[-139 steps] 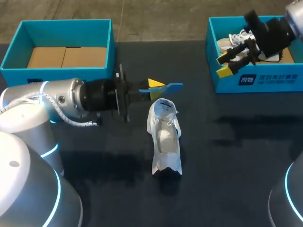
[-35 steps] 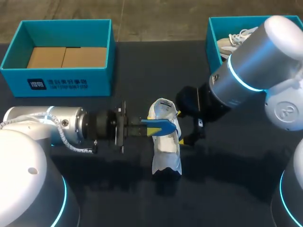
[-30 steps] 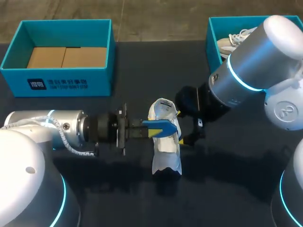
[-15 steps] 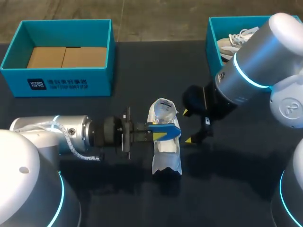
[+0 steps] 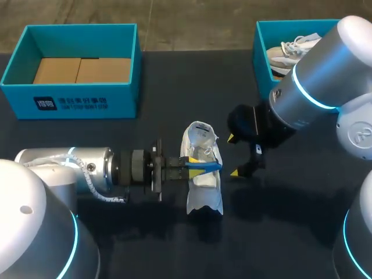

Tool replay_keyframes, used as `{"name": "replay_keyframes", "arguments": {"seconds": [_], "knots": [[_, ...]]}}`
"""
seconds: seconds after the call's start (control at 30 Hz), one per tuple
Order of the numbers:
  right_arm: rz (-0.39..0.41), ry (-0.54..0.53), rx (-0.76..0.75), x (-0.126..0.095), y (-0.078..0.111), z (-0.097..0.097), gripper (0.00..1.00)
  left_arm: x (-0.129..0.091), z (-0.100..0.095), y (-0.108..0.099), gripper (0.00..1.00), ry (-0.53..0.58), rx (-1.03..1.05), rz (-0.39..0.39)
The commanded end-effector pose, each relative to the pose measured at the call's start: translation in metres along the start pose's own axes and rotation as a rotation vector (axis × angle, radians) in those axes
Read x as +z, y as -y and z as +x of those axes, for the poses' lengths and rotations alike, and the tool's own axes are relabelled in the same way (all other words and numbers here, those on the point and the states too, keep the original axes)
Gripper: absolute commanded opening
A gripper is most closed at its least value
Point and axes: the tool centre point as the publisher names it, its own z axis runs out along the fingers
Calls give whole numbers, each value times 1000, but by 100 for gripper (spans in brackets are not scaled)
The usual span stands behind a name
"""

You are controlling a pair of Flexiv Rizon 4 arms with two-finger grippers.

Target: Take the shoe out of the shoebox, open the shoe tongue, remove and reinsert the insole, then place the shoe into the shoebox

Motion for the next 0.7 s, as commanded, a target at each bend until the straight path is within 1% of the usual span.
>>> {"name": "replay_keyframes", "arguments": {"seconds": [0.03, 0.13, 0.27, 0.4, 0.6, 0.7], "knots": [[-1, 2, -1, 0, 1, 1, 100, 2, 0, -2, 0, -3, -2, -16], [-1, 2, -1, 0, 1, 1, 100, 0, -2, -2, 0, 7, -9, -16], [-1, 2, -1, 0, 1, 1, 100, -1, -3, -3, 0, 9, -17, -34], [-1, 2, -1, 0, 1, 1, 100, 1, -3, -6, 0, 42, -72, -27], [-1, 2, -1, 0, 1, 1, 100, 2, -8, 2, 0, 83, -151, 0], [-1, 2, -1, 0, 1, 1, 100, -1, -11, 7, 0, 80, -160, -1]]}}
